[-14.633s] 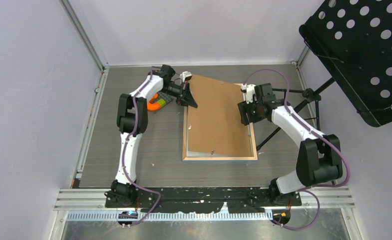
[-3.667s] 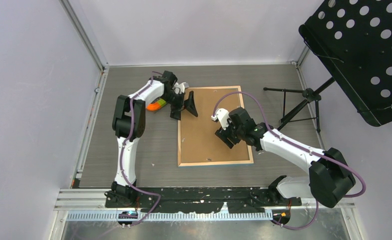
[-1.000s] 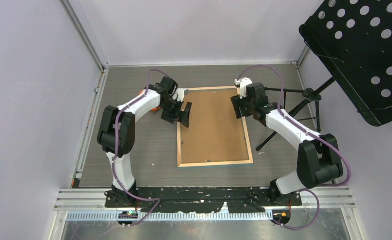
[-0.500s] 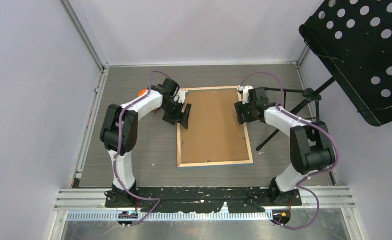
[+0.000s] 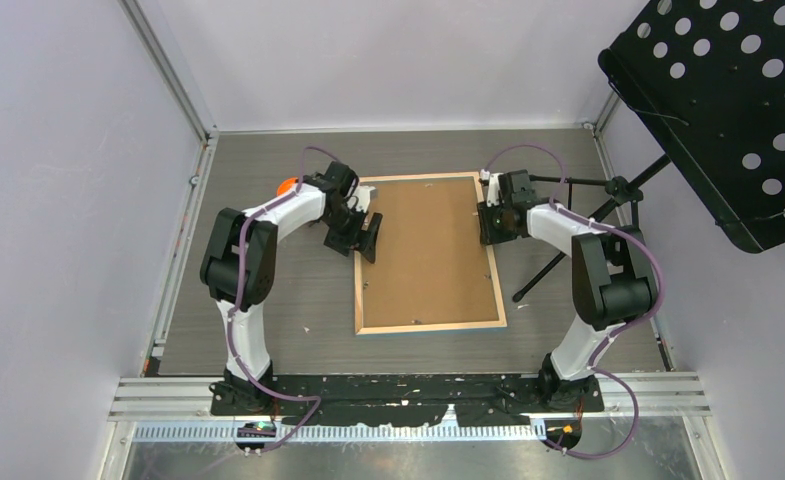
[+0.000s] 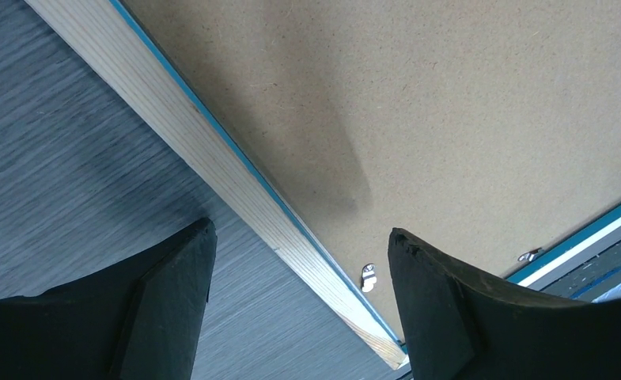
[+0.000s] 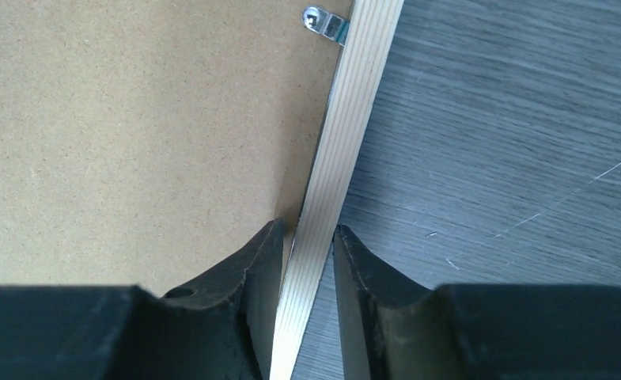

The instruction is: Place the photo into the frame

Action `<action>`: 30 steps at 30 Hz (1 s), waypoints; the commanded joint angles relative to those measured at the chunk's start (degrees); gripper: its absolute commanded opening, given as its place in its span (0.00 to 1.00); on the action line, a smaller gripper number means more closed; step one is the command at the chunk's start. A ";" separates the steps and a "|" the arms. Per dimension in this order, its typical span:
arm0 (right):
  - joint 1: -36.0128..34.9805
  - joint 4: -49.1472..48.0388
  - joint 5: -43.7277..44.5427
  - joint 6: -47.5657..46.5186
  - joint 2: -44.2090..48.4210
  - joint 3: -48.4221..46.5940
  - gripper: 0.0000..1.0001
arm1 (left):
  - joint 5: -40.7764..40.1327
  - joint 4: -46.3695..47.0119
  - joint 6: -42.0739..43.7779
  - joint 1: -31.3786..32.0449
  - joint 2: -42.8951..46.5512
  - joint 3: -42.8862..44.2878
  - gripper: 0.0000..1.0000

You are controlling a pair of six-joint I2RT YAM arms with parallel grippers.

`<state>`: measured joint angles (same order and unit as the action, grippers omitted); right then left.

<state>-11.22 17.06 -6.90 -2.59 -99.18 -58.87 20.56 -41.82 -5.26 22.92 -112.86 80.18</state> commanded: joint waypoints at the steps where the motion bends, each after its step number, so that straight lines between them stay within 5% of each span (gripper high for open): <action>1: 0.23 1.26 -2.48 1.41 -0.28 -1.87 0.33 | 0.35 1.10 1.12 0.29 2.39 -0.18 0.79; 12: 0.32 3.27 -5.74 1.92 1.62 0.77 0.07 | -2.33 -0.89 3.32 -1.30 5.71 -1.42 0.92; 17: 0.19 3.49 -7.13 1.95 2.55 3.08 0.06 | -3.40 -2.13 4.07 -2.19 6.85 0.38 0.99; 30: -1.93 2.78 -9.21 2.55 6.13 7.07 0.06 | -5.15 -6.13 4.99 -3.16 1.44 11.36 1.00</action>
<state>-11.40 16.49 -11.60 0.21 -95.44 -53.74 16.36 -46.19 -1.43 20.21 -109.23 86.50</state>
